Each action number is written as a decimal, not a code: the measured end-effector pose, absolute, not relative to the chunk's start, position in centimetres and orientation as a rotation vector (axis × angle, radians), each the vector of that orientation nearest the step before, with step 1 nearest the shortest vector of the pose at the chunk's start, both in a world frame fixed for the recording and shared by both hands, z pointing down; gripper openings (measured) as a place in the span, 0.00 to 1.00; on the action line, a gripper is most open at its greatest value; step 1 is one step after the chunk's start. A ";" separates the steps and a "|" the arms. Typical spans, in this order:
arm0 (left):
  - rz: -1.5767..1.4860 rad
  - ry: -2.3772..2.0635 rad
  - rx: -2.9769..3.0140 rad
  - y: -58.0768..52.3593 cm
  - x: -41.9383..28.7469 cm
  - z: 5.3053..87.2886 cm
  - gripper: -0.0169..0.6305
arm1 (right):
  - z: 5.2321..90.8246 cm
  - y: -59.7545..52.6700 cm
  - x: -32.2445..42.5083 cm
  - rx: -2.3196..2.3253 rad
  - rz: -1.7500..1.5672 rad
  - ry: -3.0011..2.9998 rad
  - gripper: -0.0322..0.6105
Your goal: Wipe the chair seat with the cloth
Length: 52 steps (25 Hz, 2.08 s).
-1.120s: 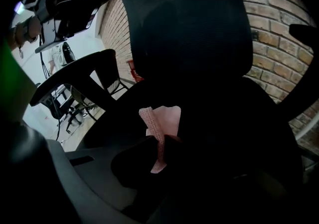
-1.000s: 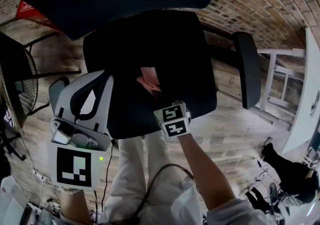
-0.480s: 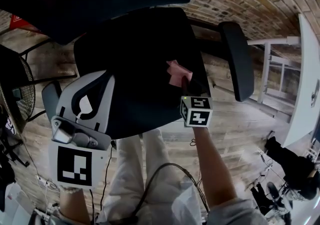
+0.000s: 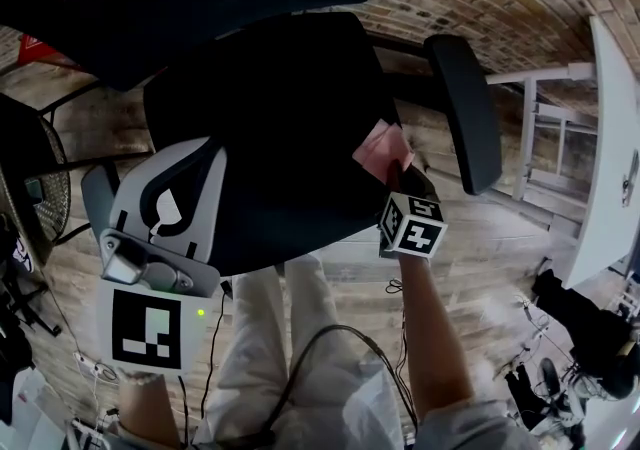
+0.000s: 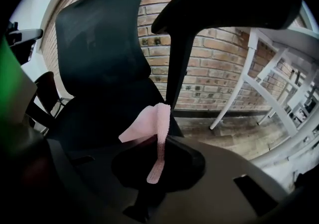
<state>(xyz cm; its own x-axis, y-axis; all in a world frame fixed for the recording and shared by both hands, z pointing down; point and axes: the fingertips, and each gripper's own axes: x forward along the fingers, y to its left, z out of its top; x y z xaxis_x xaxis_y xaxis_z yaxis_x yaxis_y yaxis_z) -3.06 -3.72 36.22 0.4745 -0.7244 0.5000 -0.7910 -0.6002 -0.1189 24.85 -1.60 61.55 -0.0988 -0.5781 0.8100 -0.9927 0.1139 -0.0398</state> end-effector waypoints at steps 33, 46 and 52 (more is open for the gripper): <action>0.758 -1.399 2.528 -0.6 -7.1 36.4 0.05 | 61.4 16.6 -6.7 0.548 0.847 -2.194 0.14; 0.761 -1.362 2.549 -0.6 -6.3 36.7 0.05 | 62.7 13.9 -0.9 0.661 0.722 -2.124 0.14; 0.763 -1.340 2.570 -0.7 -4.9 36.4 0.05 | 62.9 10.7 6.3 0.832 0.694 -2.041 0.14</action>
